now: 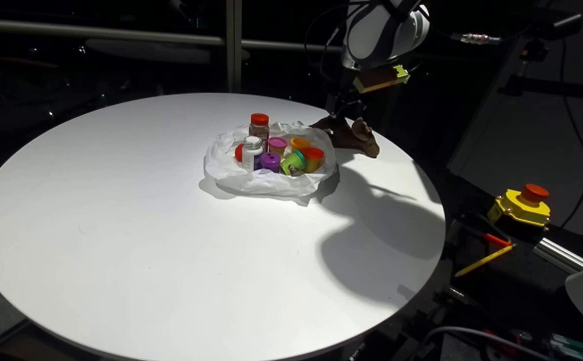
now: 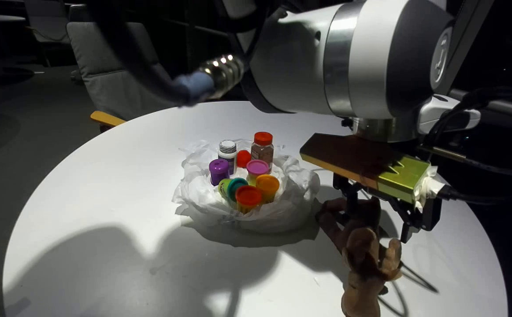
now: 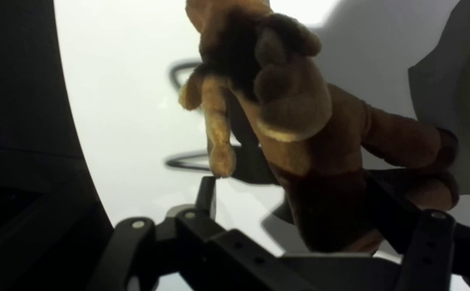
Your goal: Put the things on the table into the plastic bag
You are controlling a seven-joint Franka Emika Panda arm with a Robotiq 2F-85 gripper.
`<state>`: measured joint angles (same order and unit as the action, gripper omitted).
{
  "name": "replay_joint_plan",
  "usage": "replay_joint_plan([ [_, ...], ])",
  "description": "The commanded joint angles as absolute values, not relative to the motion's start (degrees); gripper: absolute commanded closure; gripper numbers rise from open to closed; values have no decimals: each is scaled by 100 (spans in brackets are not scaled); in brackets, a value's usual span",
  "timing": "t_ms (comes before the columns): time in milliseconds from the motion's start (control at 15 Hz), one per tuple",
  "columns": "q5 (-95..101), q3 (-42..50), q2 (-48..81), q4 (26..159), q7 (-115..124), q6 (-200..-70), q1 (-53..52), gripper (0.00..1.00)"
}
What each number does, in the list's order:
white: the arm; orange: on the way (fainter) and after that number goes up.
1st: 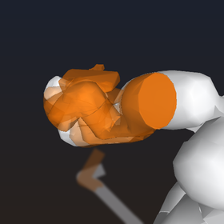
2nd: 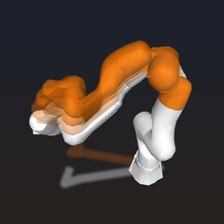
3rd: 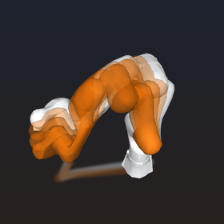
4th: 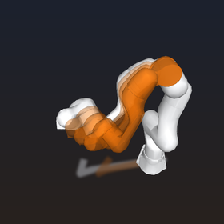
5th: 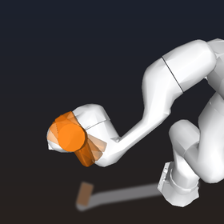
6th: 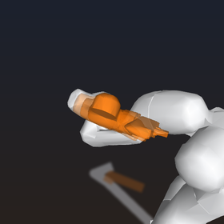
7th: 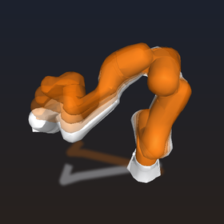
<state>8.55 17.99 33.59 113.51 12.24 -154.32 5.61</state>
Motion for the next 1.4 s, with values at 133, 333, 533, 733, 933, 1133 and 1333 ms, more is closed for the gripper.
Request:
replay_joint_plan([
  [133,945,1898,3682,10909,1265,-15464,516,45],
  [333,818,1758,3619,10902,1143,-15456,624,68],
  [533,615,1579,3459,11000,944,-15399,843,88],
  [733,377,1417,3120,11240,673,-15286,1109,94],
  [933,194,1364,2510,11665,408,-15187,1307,90],
  [1133,303,1520,1674,12116,456,-15135,1226,88],
  [1333,187,1316,837,12412,134,-14796,1223,90],
])
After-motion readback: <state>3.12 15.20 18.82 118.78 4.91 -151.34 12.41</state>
